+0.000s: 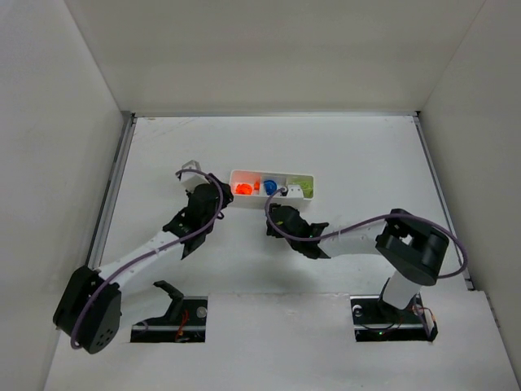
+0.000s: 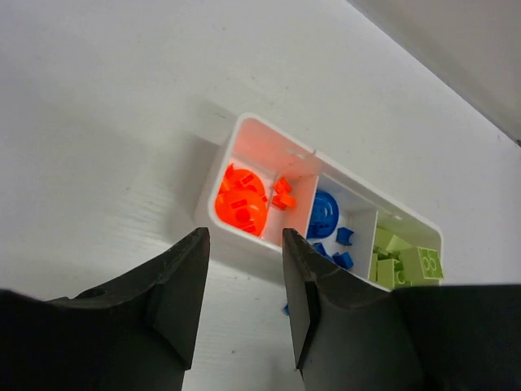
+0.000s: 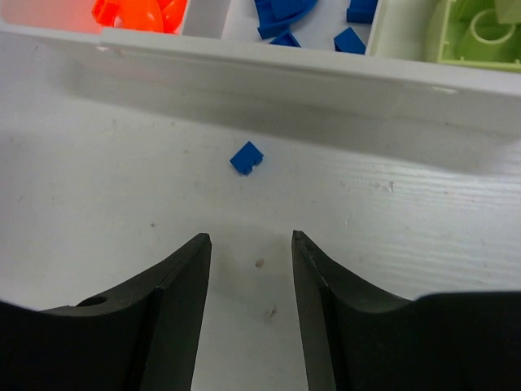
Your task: Sort the legos into containers by color
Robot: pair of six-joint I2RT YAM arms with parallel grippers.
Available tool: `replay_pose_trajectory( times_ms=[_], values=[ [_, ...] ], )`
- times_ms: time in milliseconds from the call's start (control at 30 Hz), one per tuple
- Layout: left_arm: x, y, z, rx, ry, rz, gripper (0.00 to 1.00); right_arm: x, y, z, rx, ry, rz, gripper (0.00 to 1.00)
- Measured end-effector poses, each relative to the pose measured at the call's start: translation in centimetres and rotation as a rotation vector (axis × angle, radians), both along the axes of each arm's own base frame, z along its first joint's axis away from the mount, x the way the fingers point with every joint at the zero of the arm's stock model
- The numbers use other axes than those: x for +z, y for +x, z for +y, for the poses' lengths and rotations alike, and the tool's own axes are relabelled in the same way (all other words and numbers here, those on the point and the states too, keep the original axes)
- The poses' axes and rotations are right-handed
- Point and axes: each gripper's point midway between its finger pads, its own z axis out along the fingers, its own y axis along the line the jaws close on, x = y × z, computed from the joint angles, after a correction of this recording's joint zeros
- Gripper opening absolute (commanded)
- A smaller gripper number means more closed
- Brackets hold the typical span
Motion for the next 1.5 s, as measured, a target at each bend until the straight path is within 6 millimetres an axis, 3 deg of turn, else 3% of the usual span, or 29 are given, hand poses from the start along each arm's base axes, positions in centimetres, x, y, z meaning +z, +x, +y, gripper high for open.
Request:
replay_pose_trajectory(
  times_ms=[167, 467, 933, 1267, 1500],
  values=[
    [-1.4, -2.2, 2.1, 0.023, -0.009, 0.012, 0.38, -0.6, 1.2, 1.1, -0.023, -0.015, -0.005, 0.49],
    [-3.9, -4.1, 3.2, 0.026, 0.002, 0.052, 0.38, -1.4, 2.5, 2.4, -0.05, -0.03, -0.007, 0.45],
    [-3.8, -4.4, 2.7, 0.008, 0.0, 0.047, 0.38, -1.9, 4.1, 2.2, -0.138, -0.089, -0.029, 0.4],
    [-3.8, -4.4, 2.7, 0.006, 0.0, 0.047, 0.38, -2.0, 4.8, 1.9, -0.178, -0.12, -0.048, 0.2],
    [-2.9, -4.4, 3.0, 0.009, -0.008, 0.022, 0.39, -1.9, 3.9, 1.5, -0.164, -0.129, -0.052, 0.18]
  ],
)
